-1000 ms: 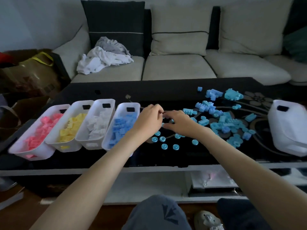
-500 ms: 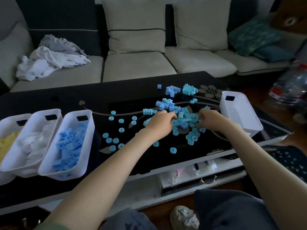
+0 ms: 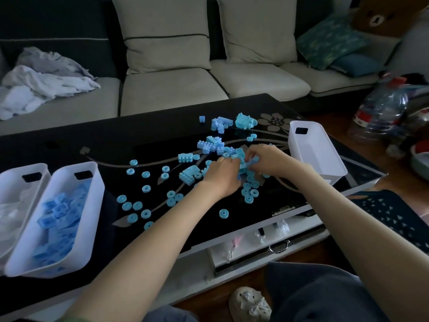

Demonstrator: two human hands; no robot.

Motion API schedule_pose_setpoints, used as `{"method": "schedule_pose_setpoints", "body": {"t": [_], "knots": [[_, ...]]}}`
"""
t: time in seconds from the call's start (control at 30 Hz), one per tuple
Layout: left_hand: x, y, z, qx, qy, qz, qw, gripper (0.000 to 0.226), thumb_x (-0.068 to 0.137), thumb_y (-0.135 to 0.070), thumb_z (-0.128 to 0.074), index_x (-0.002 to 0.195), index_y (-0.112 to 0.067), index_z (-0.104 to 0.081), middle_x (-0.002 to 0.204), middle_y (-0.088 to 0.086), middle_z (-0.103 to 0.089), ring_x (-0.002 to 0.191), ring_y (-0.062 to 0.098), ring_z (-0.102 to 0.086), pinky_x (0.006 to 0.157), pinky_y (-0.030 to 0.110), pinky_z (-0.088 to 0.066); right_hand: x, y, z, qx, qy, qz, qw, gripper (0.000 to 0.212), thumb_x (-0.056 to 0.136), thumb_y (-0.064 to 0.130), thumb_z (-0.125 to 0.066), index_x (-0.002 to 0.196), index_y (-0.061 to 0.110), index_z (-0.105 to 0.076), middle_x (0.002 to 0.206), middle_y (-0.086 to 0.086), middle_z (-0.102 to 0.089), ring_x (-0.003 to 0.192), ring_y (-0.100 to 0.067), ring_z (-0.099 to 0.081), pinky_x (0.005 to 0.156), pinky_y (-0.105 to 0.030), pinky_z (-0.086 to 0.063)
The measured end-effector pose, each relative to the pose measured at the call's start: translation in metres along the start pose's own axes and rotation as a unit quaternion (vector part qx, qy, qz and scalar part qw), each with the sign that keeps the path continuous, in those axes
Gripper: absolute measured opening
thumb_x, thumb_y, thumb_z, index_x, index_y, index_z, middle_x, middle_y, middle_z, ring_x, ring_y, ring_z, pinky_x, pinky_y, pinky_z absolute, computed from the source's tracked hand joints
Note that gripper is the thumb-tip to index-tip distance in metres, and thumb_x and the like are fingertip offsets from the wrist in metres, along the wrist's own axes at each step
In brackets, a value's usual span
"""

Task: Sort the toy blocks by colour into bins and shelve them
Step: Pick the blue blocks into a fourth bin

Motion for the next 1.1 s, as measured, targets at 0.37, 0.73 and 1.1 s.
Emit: {"method": "schedule_pose_setpoints", "body": {"t": [0.37,0.73,1.1], "knots": [[-0.029,0.076,0.040,-0.122,-0.086,0.120,0.982,0.030,0.095,-0.021,-0.050,0.120,-0.009,-0.040,0.089,0.005,-0.052,0.085,0.022,-0.051,0.057,0.027,-0.034,0.051,0.030,0.004,0.101,-0.083,0.025,0.991,0.011,0.091,0.012,-0.046,0.100,0.007,-0.044,0.086,-0.005,-0.050,0.065,-0.014,-0.044,0.053,-0.025,-0.035],[0.027,0.110,0.029,-0.067,-0.055,0.165,0.982,0.012,0.101,-0.015,-0.039,0.105,-0.006,-0.045,0.104,0.014,-0.049,0.081,0.021,-0.048,0.063,0.028,-0.037,0.084,0.016,-0.026,-0.049,0.030,-0.003,0.998,0.019,0.095,0.013,-0.042,0.113,0.012,-0.050,0.107,-0.009,-0.056,0.086,-0.028,-0.058,0.068,-0.038,-0.048],[0.073,0.106,0.003,-0.012,-0.034,0.167,0.985,0.033,0.095,-0.011,-0.053,0.125,-0.003,-0.042,0.126,0.018,-0.048,0.114,0.033,-0.047,0.086,0.035,-0.041,0.094,0.016,-0.021,-0.086,0.008,-0.021,0.996,0.018,0.091,0.012,-0.045,0.104,0.009,-0.058,0.103,-0.009,-0.059,0.092,-0.028,-0.059,0.078,-0.042,-0.052]]}}
Point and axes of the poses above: each hand's wrist, its own x-axis towards the middle knuckle, its own z-axis out of the back of the hand, y = z × x, the point moved 8 cm from there along x, towards the middle knuckle
